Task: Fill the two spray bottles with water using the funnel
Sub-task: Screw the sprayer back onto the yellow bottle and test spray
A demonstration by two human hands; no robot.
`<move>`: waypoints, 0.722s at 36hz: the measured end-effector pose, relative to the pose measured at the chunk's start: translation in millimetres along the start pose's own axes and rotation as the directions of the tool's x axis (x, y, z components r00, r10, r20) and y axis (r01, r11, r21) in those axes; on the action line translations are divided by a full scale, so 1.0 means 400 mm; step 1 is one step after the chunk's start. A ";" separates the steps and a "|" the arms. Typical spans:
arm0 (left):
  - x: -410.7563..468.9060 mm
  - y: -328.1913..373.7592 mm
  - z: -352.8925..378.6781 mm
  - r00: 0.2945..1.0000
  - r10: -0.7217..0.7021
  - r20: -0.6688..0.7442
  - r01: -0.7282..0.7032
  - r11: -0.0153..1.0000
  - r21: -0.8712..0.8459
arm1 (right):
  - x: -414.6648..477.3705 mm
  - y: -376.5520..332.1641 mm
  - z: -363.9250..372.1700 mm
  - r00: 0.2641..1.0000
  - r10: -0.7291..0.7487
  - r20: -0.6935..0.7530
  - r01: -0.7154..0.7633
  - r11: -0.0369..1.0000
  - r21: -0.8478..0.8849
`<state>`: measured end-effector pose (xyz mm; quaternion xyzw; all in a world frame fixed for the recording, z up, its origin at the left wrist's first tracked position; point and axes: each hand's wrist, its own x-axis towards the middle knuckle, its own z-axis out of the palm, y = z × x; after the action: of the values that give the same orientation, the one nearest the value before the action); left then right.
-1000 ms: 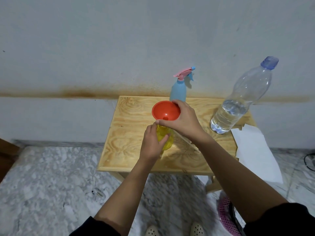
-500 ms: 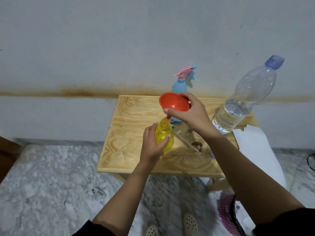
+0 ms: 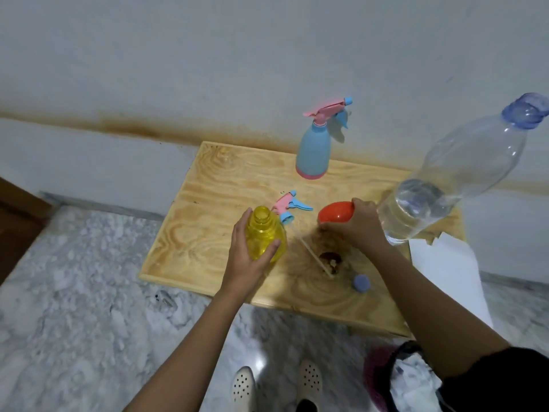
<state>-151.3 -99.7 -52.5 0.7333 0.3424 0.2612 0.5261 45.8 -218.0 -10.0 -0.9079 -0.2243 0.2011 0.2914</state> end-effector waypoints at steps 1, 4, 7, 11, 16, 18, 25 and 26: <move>0.000 -0.001 0.004 1.000 0.000 -0.015 0.000 1.000 -0.002 | 0.009 0.009 0.007 1.000 -0.001 0.001 0.001 1.000 -0.012; -0.001 -0.004 0.010 0.999 -0.002 -0.038 0.002 1.000 0.005 | 0.029 0.025 0.019 1.000 0.004 0.011 -0.004 1.000 -0.014; -0.002 -0.007 0.012 0.999 -0.001 -0.039 0.002 1.000 0.024 | 0.045 0.041 0.025 1.000 -0.019 0.010 0.019 1.000 -0.009; -0.003 -0.008 0.016 0.999 0.000 -0.034 0.002 0.998 0.063 | 0.053 0.062 0.026 0.999 -0.032 0.030 0.032 0.999 0.017; -0.004 -0.005 0.012 1.000 -0.016 -0.017 0.017 0.997 0.073 | 0.057 0.063 0.028 0.997 -0.070 0.013 0.070 0.997 -0.015; -0.005 -0.003 0.011 1.000 -0.016 -0.012 0.017 0.997 0.074 | 0.054 0.047 0.027 0.992 -0.119 -0.039 0.116 0.991 -0.065; -0.007 0.002 0.006 1.000 -0.002 0.013 0.001 0.995 0.095 | 0.051 -0.059 0.070 0.917 -0.371 -0.149 0.373 0.928 -0.012; -0.007 0.002 0.006 1.000 -0.004 0.016 0.002 0.995 0.096 | 0.054 -0.072 0.088 0.917 -0.383 -0.114 0.386 0.922 0.012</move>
<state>-151.2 -103.3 -52.5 0.7594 0.3513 0.2377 0.4933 37.7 -170.5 -23.6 -0.8508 -0.3785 0.0934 0.3525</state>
